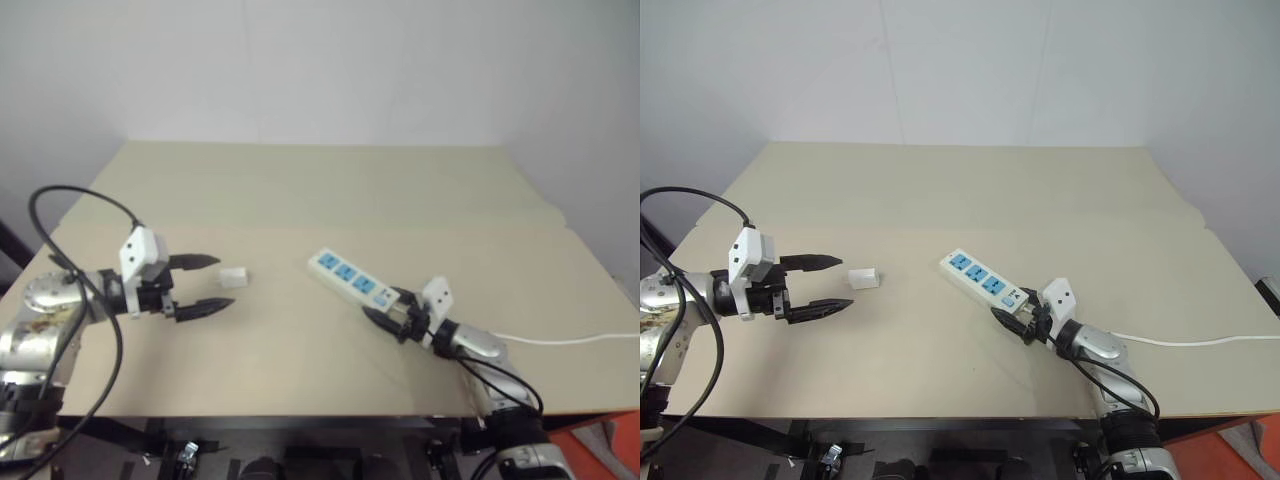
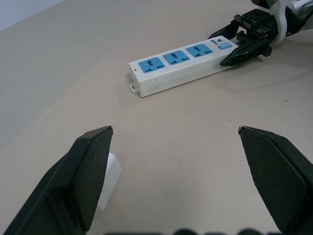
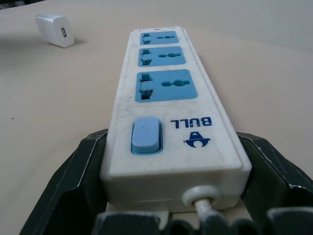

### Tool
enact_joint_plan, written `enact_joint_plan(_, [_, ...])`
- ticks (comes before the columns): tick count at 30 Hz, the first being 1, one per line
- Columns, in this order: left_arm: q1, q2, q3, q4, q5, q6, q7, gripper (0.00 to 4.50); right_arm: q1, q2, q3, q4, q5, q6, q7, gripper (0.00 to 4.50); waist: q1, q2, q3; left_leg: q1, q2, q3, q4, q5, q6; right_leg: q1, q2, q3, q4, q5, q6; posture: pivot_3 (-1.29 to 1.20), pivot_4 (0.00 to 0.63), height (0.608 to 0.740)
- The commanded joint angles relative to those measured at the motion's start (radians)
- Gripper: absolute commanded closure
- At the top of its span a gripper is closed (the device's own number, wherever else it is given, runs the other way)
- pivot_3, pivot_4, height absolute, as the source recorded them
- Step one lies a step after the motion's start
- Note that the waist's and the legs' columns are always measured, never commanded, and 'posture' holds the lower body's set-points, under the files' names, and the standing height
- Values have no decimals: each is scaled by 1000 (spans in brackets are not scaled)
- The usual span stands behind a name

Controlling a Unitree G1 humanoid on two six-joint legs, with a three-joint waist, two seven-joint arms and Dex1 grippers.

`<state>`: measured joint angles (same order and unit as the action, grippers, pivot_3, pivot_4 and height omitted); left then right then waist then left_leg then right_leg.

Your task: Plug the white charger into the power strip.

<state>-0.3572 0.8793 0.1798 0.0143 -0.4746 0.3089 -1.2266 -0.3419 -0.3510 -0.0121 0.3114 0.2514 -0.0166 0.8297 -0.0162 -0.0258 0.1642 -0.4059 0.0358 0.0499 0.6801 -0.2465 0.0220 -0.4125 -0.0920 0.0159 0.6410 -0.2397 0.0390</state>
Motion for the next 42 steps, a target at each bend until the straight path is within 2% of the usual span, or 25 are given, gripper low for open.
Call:
enact_joint_plan(1, [-35, 4, 8, -13, 2, -5, 17, 0, 8, -22, 7, -43, 19, 1, 50, 1083, 0, 0, 0, 0, 0, 0, 0, 0, 0, 0, 0, 0, 0, 0, 0, 0, 150, 740])
enact_joint_plan(10, [-177, 15, -68, 138, 68, -86, -82, 0, -73, -168, 46, 12, 55, -70, 405, 1083, 1, 0, 0, 1, 0, 0, 0, 0, 0, 0, 0, 0, -1, 0, 0, 0, 150, 740])
enact_joint_plan(15, [-371, -1, -180, 337, 160, -165, -195, 0, -173, -170, 88, 139, 40, -129, 572, 1083, 0, 0, 0, 0, 0, 1, 1, 0, 0, 0, 1, 0, 0, 0, 0, 0, 150, 740])
enact_joint_plan(18, [-538, -29, -269, 514, 258, -235, -254, 0, -241, -150, 122, 245, 23, -147, 650, 1083, 1, 0, 0, 0, 0, 1, 1, 0, 0, 0, 1, 0, 0, 0, 0, 0, 150, 740])
enact_joint_plan(21, [-735, -71, -375, 710, 394, -275, -281, 0, -293, -119, 156, 350, -22, -205, 675, 1083, 0, 0, 0, 0, 0, 1, 1, 0, 0, 1, 2, -1, 0, 0, 0, 0, 150, 740])
enact_joint_plan(24, [-918, -149, -406, 902, 452, -250, -279, 0, -331, -94, 177, 433, -57, -232, 680, 1083, 0, -1, 1, -1, -1, 1, 1, 0, 0, 1, 2, -1, -1, 0, 0, 0, 150, 740])
enact_joint_plan(27, [-1034, -179, -467, 1038, 548, -315, -317, 0, -354, -71, 180, 491, -78, -262, 663, 1083, -15, -1, 1, -2, 0, 1, 2, 0, 0, 0, 2, -1, 0, 0, 0, 0, 150, 740])
enact_joint_plan(29, [-1085, -192, -576, 1110, 684, -356, -324, 0, -361, -60, 181, 516, -93, -282, 643, 1083, -26, -1, 1, -1, 0, 1, 1, 0, 0, 0, 2, 0, 0, 0, 1, 0, 150, 740])
enact_joint_plan(31, [-1124, -223, -674, 1170, 802, -336, -315, 0, -363, -53, 185, 530, -110, -299, 622, 1083, -29, -1, 1, 0, 0, 1, 1, 1, -1, 0, 2, 0, 1, 0, 1, 0, 150, 740])
enact_joint_plan(36, [-1146, -292, -769, 1249, 946, -313, -241, 0, -369, -45, 187, 550, -133, -309, 579, 1083, -31, -1, 1, 2, 0, 0, 1, 1, -1, 1, 2, 0, 2, 0, 1, 0, 150, 740])
enact_joint_plan(42, [-1116, -365, -765, 1282, 995, -316, -150, 0, -357, -47, 189, 521, -128, -293, 574, 1083, -30, -1, 1, 1, 0, -1, 1, 1, -1, 1, 1, 0, 5, 0, 1, 0, 150, 740])
